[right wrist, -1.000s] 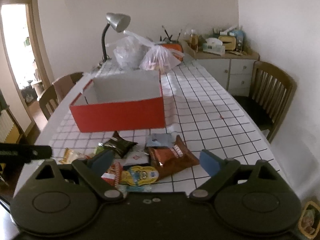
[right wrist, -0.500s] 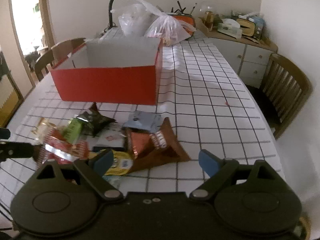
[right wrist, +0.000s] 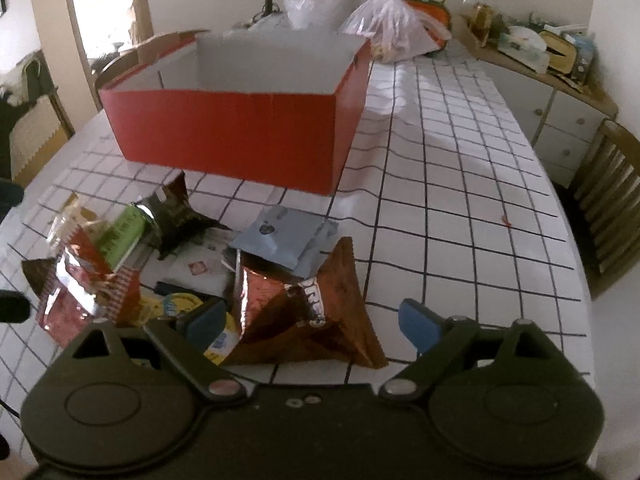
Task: Organize snacks
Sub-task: 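Grasp the red chip bag with the left tool while the right grasps the brown foil bag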
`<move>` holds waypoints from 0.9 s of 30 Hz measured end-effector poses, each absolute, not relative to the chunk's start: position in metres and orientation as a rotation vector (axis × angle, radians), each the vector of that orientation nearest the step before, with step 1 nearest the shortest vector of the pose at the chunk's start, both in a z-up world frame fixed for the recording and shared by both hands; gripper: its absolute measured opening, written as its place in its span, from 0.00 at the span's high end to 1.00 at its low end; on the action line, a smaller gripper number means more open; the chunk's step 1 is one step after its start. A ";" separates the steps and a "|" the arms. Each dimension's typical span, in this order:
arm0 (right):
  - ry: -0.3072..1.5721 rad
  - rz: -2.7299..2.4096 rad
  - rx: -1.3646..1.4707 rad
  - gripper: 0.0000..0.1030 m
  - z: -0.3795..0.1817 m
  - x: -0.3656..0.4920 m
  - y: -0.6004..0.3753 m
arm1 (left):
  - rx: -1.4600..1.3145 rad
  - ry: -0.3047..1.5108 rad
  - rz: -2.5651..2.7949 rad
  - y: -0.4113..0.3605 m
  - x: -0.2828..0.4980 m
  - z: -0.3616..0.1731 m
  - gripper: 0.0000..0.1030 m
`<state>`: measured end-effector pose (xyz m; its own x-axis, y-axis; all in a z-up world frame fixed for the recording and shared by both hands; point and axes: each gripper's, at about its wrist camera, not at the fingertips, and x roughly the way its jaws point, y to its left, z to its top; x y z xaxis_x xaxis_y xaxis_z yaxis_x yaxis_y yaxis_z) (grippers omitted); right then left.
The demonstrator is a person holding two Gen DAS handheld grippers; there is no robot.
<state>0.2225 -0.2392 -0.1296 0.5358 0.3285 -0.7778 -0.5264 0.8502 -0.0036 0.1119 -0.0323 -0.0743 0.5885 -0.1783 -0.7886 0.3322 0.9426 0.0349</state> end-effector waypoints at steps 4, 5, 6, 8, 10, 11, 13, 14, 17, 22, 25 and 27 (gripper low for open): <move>0.903 0.523 -0.270 0.05 -0.145 0.233 -0.232 | 0.230 0.898 -0.339 -0.037 0.109 -0.079 0.04; 0.912 0.525 -0.274 0.05 -0.148 0.235 -0.231 | 0.259 0.901 -0.353 -0.039 0.108 -0.082 0.04; 0.921 0.529 -0.278 0.05 -0.152 0.236 -0.229 | 0.294 0.900 -0.364 -0.041 0.107 -0.085 0.04; 0.931 0.542 -0.295 0.08 -0.157 0.238 -0.225 | 0.380 0.884 -0.392 -0.044 0.104 -0.089 0.04; 0.934 0.547 -0.304 0.13 -0.159 0.238 -0.223 | 0.447 0.885 -0.430 -0.048 0.102 -0.094 0.04; 0.939 0.552 -0.295 0.16 -0.159 0.238 -0.223 | 0.475 0.889 -0.451 -0.048 0.103 -0.096 0.04; 0.943 0.549 -0.286 0.18 -0.158 0.239 -0.223 | 0.518 0.901 -0.461 -0.049 0.106 -0.099 0.04; 0.946 0.555 -0.277 0.24 -0.158 0.238 -0.224 | 0.538 0.906 -0.481 -0.049 0.107 -0.101 0.04; 0.952 0.548 -0.247 0.34 -0.156 0.235 -0.228 | 0.595 0.922 -0.534 -0.049 0.112 -0.107 0.04; 0.955 0.519 -0.194 0.39 -0.155 0.228 -0.236 | 0.697 0.934 -0.576 -0.051 0.118 -0.125 0.04; 0.969 0.509 -0.143 0.40 -0.153 0.219 -0.243 | 0.759 0.932 -0.627 -0.052 0.120 -0.132 0.04; 0.976 0.511 -0.117 0.40 -0.150 0.211 -0.246 | 0.801 0.936 -0.660 -0.053 0.121 -0.137 0.05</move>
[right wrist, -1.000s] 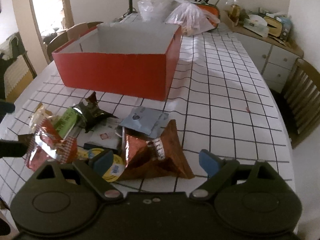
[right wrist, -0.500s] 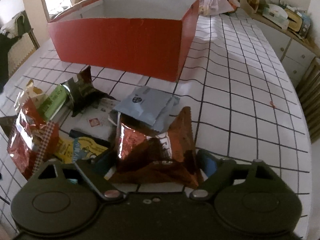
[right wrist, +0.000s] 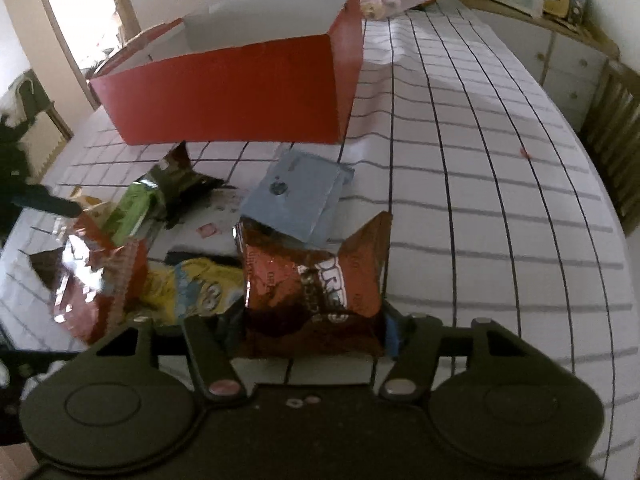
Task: Organize snacks
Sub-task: 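Grasp the red chip bag with the left tool while the right grasps the brown foil bag, then carry both bags over the red box and lower them inside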
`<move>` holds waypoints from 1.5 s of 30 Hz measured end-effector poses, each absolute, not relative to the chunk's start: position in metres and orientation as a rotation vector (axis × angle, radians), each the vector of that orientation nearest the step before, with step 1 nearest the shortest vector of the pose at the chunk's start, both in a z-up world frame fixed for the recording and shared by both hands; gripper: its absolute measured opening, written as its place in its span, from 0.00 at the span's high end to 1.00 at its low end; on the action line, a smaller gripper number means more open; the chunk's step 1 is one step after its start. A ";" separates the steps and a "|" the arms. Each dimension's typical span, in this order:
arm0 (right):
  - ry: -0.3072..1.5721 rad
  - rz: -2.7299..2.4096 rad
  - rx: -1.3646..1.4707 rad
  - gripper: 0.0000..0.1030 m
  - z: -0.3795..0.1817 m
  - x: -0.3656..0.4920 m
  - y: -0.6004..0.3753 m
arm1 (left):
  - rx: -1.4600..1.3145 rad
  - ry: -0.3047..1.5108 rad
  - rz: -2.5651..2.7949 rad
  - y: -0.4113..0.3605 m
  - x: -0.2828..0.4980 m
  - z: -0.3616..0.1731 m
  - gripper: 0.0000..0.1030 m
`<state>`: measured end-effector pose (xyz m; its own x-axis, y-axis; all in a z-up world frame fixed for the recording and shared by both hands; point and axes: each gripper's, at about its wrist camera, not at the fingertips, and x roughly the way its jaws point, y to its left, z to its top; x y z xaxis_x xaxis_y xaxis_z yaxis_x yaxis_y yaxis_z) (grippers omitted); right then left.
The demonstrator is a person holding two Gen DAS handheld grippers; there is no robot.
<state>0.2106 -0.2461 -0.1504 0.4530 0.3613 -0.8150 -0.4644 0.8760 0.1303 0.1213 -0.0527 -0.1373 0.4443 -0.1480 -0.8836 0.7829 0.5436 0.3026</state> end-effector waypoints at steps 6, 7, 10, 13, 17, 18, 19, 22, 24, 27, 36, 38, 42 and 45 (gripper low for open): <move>0.991 0.493 -0.024 0.39 -0.140 0.181 -0.257 | 0.883 0.959 -0.723 -0.055 0.128 -0.153 0.19; 0.997 0.489 -0.007 0.39 -0.139 0.176 -0.259 | 0.887 0.962 -0.733 -0.056 0.129 -0.155 0.20; 1.003 0.479 0.017 0.39 -0.139 0.165 -0.261 | 0.864 0.977 -0.746 -0.058 0.132 -0.157 0.27; 1.001 0.458 0.031 0.39 -0.137 0.159 -0.263 | 0.807 1.001 -0.720 -0.058 0.136 -0.154 0.28; 0.982 0.434 0.043 0.39 -0.134 0.154 -0.265 | 0.671 1.046 -0.667 -0.051 0.136 -0.145 0.29; 0.978 0.430 0.044 0.39 -0.133 0.153 -0.264 | 0.625 1.057 -0.647 -0.049 0.136 -0.142 0.29; 0.974 0.427 0.047 0.39 -0.132 0.151 -0.264 | 0.583 1.067 -0.627 -0.047 0.136 -0.140 0.29; 0.961 0.421 0.048 0.39 -0.128 0.147 -0.261 | 0.445 1.076 -0.554 -0.040 0.136 -0.133 0.29; 0.949 0.415 0.044 0.39 -0.125 0.144 -0.260 | 0.349 1.074 -0.511 -0.033 0.134 -0.126 0.29; 0.931 0.405 0.042 0.39 -0.118 0.139 -0.257 | 0.238 1.070 -0.446 -0.024 0.129 -0.116 0.29; 0.821 0.406 0.002 0.39 -0.077 0.129 -0.244 | -0.040 1.005 -0.240 0.015 0.116 -0.072 0.29; 0.793 0.412 -0.010 0.39 -0.065 0.130 -0.240 | -0.094 0.981 -0.201 0.025 0.112 -0.059 0.29; 0.745 0.422 -0.031 0.39 -0.043 0.137 -0.230 | -0.143 0.940 -0.127 0.038 0.111 -0.036 0.29; 0.719 0.439 -0.054 0.39 -0.028 0.145 -0.221 | -0.173 0.921 -0.082 0.046 0.116 -0.020 0.29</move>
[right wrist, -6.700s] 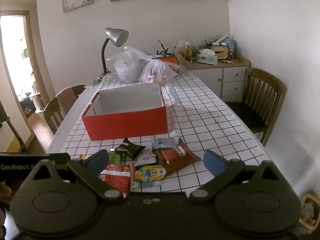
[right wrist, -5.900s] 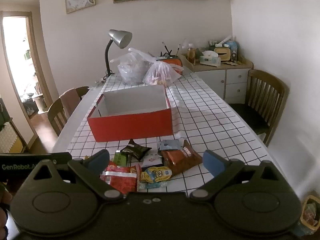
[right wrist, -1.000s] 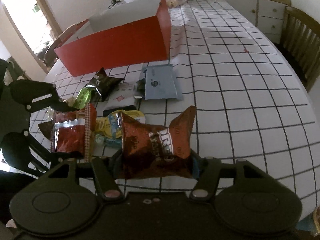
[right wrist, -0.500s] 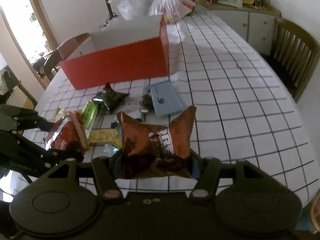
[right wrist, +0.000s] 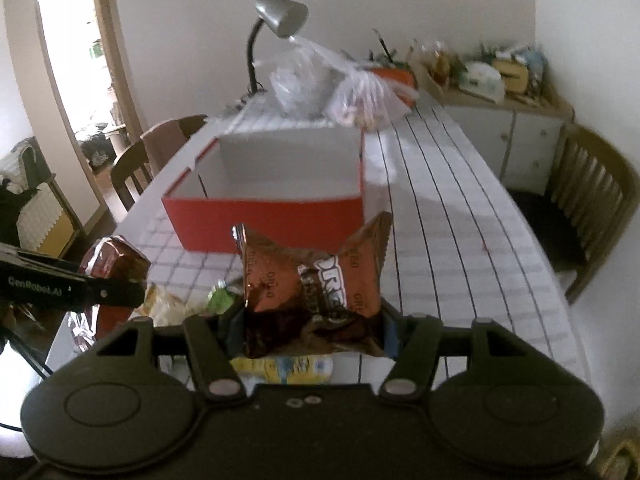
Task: Organize snacks
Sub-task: 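Carry both bags over the red box and lower them inside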
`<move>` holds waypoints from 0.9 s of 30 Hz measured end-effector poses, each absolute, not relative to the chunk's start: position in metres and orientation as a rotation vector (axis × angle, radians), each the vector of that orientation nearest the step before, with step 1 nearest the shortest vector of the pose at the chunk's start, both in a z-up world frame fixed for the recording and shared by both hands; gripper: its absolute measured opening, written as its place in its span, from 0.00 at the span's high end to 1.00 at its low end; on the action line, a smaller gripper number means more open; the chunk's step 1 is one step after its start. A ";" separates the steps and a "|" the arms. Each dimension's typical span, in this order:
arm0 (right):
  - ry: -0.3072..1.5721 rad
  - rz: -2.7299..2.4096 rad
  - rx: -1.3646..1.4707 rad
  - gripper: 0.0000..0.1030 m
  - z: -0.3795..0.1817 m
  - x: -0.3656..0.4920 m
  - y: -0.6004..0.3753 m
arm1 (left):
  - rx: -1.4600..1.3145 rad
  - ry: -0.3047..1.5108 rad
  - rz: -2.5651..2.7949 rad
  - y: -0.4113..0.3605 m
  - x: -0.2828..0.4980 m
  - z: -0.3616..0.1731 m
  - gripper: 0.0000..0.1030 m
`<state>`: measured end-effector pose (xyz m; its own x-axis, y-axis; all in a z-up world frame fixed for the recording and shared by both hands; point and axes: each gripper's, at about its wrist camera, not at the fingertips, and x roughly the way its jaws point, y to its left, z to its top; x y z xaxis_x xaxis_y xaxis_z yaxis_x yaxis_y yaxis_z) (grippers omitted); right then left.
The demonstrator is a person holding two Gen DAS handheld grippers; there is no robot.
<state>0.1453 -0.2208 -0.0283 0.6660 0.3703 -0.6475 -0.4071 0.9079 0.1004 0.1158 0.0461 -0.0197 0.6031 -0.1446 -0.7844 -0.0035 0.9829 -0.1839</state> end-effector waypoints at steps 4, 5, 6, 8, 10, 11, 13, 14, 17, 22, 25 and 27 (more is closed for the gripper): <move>0.694 0.461 -0.093 0.39 -0.009 0.164 -0.204 | -0.193 0.893 -0.036 0.054 0.127 -0.001 0.29; 0.691 0.465 -0.100 0.39 -0.006 0.169 -0.201 | -0.197 0.894 -0.023 0.055 0.133 0.003 0.29; 0.689 0.467 -0.104 0.39 -0.002 0.174 -0.197 | -0.195 0.895 -0.013 0.056 0.138 0.004 0.29; 0.690 0.474 -0.110 0.39 0.004 0.190 -0.190 | -0.191 0.889 0.007 0.057 0.150 0.010 0.29; 0.691 0.481 -0.112 0.39 0.008 0.205 -0.184 | -0.189 0.888 0.023 0.058 0.164 0.016 0.29; 0.692 0.484 -0.116 0.39 0.009 0.214 -0.180 | -0.190 0.887 0.036 0.058 0.173 0.018 0.29; 0.701 0.491 -0.120 0.39 0.010 0.234 -0.175 | -0.191 0.894 0.059 0.061 0.189 0.021 0.29; 0.708 0.495 -0.123 0.39 0.010 0.243 -0.172 | -0.192 0.900 0.071 0.063 0.200 0.022 0.29; 0.721 0.503 -0.149 0.39 0.008 0.272 -0.162 | -0.174 0.904 0.108 0.066 0.231 0.024 0.29; 0.766 0.516 -0.196 0.39 -0.004 0.319 -0.147 | -0.144 0.939 0.170 0.074 0.280 0.017 0.29; 0.803 0.533 -0.220 0.39 -0.016 0.341 -0.137 | -0.129 0.982 0.173 0.079 0.305 0.008 0.29; 0.830 0.543 -0.231 0.39 -0.024 0.355 -0.130 | -0.111 1.008 0.187 0.081 0.320 0.000 0.29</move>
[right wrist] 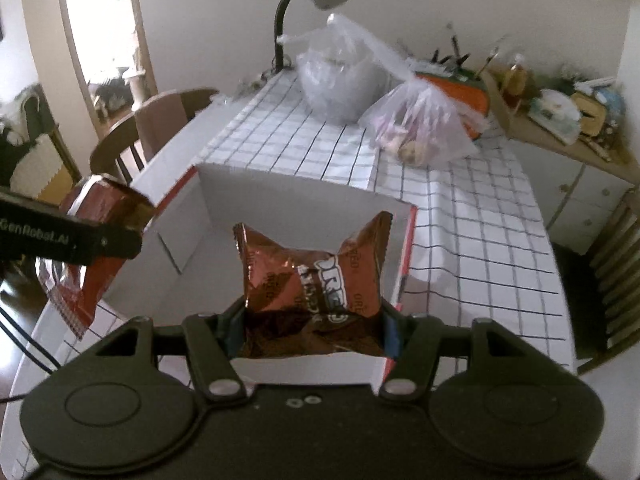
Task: Organize snacks
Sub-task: 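Carry both bags over the red box and lower them inside, then open both tools and withdraw them from the box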
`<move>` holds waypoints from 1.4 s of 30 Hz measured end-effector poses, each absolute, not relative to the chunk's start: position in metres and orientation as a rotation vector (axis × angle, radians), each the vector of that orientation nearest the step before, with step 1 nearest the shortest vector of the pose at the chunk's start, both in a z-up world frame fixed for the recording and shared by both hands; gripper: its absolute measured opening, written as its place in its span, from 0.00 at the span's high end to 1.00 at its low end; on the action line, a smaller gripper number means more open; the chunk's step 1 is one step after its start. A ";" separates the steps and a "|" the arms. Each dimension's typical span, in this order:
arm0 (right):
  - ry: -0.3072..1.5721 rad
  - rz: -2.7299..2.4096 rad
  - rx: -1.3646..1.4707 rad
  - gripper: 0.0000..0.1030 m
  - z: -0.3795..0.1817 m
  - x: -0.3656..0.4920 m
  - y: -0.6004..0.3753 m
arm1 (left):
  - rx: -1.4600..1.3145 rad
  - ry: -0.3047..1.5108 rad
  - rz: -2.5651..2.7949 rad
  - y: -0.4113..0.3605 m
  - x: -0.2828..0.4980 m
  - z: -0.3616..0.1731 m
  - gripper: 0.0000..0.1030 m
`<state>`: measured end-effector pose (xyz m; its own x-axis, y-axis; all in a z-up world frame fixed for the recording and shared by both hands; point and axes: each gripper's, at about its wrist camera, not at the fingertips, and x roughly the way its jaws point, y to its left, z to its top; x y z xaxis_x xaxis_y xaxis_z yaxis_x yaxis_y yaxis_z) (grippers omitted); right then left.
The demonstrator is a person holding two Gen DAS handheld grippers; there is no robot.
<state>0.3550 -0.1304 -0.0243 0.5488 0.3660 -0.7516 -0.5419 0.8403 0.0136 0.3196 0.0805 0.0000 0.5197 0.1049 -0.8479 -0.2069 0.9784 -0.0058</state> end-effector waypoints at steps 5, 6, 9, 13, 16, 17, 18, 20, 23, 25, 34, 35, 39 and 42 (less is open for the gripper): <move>0.903 0.562 -0.271 0.39 -0.053 0.383 -0.111 | -0.093 1.081 0.214 0.087 0.354 -0.023 0.29; 0.917 0.566 -0.274 0.39 -0.058 0.388 -0.109 | -0.090 1.097 0.221 0.089 0.360 -0.028 0.29; 0.955 0.578 -0.299 0.39 -0.075 0.398 -0.100 | -0.084 1.151 0.236 0.093 0.374 -0.045 0.29; 1.000 0.595 -0.330 0.39 -0.093 0.405 -0.090 | -0.070 1.193 0.236 0.094 0.385 -0.062 0.29; 1.017 0.607 -0.348 0.39 -0.101 0.407 -0.085 | -0.068 1.212 0.226 0.091 0.391 -0.069 0.29; 1.021 0.610 -0.352 0.39 -0.103 0.408 -0.083 | -0.062 1.220 0.227 0.090 0.392 -0.071 0.29; 1.027 0.610 -0.358 0.39 -0.105 0.408 -0.082 | -0.048 1.228 0.229 0.088 0.393 -0.074 0.29; 1.039 0.604 -0.365 0.38 -0.108 0.410 -0.082 | -0.036 1.243 0.226 0.085 0.395 -0.079 0.29; 1.047 0.611 -0.367 0.37 -0.111 0.409 -0.082 | -0.029 1.261 0.231 0.083 0.398 -0.084 0.29; 1.046 0.615 -0.365 0.36 -0.111 0.410 -0.081 | -0.029 1.270 0.236 0.082 0.399 -0.088 0.28; 1.015 0.611 -0.347 0.31 -0.104 0.409 -0.083 | -0.077 1.240 0.234 0.087 0.391 -0.080 0.30; 1.008 0.612 -0.339 0.30 -0.101 0.408 -0.085 | -0.084 1.229 0.228 0.088 0.388 -0.078 0.30; 0.981 0.607 -0.312 0.26 -0.088 0.402 -0.093 | -0.104 1.179 0.203 0.087 0.374 -0.064 0.30; 0.958 0.598 -0.280 0.24 -0.075 0.395 -0.099 | -0.113 1.139 0.190 0.088 0.363 -0.053 0.30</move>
<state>0.3948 -0.0993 -0.0754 0.4310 0.3522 -0.8307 -0.5916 0.8055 0.0346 0.3631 0.0876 -0.0529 0.4048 0.0926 -0.9097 -0.2078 0.9781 0.0071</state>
